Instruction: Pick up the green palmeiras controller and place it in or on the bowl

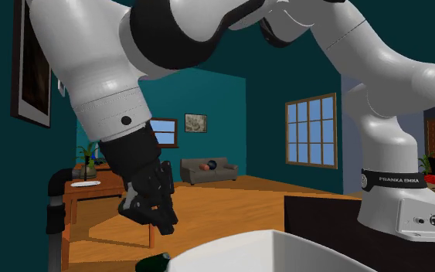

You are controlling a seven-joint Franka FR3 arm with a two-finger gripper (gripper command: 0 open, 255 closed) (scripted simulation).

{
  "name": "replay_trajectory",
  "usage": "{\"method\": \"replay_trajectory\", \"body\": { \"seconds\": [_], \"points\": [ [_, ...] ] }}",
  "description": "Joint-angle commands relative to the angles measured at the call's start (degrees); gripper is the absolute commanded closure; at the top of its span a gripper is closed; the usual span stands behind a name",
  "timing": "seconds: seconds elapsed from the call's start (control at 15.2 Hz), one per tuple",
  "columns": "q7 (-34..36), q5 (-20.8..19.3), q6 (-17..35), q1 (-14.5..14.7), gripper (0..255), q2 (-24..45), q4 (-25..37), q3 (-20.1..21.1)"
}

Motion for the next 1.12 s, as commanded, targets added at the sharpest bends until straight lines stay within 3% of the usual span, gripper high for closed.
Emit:
{"method": "replay_trajectory", "body": {
  "seconds": [0.0,0.2,0.26,0.79,1.06],
  "points": [
    [-0.2,0.5,-1.1,-0.1,255,-1.1,0.0,0.3],
    [-0.4,0.6,-1.5,-0.1,255,-1.4,0.2,0.4],
    [-0.4,0.6,-1.5,-0.1,0,-1.4,0.2,0.4],
    [8.1,-5.0,32.1,-6.7,0,-3.7,-17.8,-4.2],
    [9.0,-6.3,34.6,-6.5,0,-1.9,-18.1,-5.3]
  ]
}}
